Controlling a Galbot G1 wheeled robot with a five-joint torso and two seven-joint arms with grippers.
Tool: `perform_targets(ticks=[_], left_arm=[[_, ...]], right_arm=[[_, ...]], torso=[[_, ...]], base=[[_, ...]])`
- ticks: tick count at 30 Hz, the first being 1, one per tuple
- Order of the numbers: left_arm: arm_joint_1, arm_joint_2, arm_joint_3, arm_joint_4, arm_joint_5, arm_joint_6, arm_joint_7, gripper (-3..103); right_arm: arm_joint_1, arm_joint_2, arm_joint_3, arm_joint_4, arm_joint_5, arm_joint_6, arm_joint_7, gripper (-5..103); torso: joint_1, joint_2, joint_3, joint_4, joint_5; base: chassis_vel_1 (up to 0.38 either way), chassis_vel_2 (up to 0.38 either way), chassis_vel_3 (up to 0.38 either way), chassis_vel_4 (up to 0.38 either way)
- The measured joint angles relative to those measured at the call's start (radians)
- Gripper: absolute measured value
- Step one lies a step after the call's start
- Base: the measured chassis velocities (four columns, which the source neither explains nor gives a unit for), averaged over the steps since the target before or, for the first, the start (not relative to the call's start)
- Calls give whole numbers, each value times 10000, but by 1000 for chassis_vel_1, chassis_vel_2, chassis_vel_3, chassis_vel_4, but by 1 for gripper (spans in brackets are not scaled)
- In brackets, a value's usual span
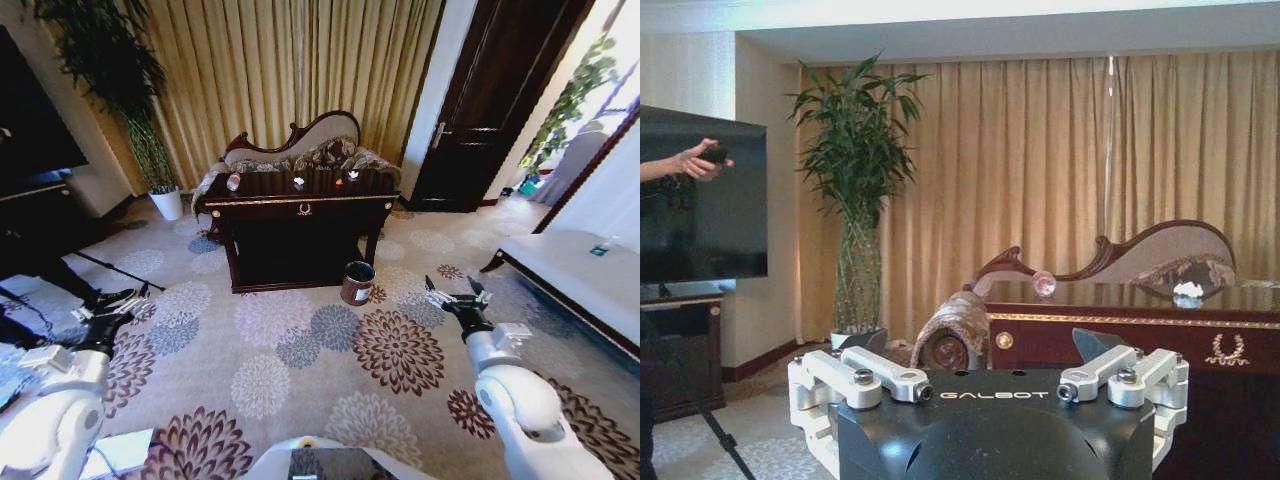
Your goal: Move to the front of the table and place the trash on the table into the trash bin.
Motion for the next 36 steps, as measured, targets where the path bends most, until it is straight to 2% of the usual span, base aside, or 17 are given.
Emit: perform_targets(ticks=[7, 26, 30, 31, 33, 35, 36], left_arm=[[-49, -57, 110, -168, 280, 128, -41, 100], [71, -146, 88, -311, 408, 104, -15, 100], [5, -78, -109, -691, 229, 384, -17, 100], [-34, -38, -174, -868, 131, 661, -44, 100], [-52, -14, -212, -995, 61, 871, -89, 100], [-81, 43, -325, -1365, -148, 1359, -295, 100], [-81, 43, -325, -1365, -148, 1359, -295, 100]], right_arm=[[71, 92, -134, 25, -33, -1, 15, 100], [251, -25, -321, -11, -394, -64, -79, 100], [388, -224, -227, 320, -269, -387, 18, 100], [469, -339, -205, 477, -174, -552, 165, 100], [503, -401, -187, 577, -114, -660, 240, 100], [538, -516, -74, 1014, 245, -1100, 492, 100], [538, -516, -74, 1014, 245, -1100, 492, 100]], torso=[[0, 0, 0, 1, 0], [0, 0, 0, 1, 0], [0, 0, 0, 1, 0], [0, 0, 0, 0, 0], [1, 0, 0, 1, 0], [1, -1, 0, 1, 0], [1, -1, 0, 1, 0]], base=[[0, 0, 0, 0], [0, 0, 0, 0], [0, 0, 0, 0], [0, 0, 0, 0], [0, 0, 0, 0], [0, 0, 0, 0], [0, 0, 0, 0]])
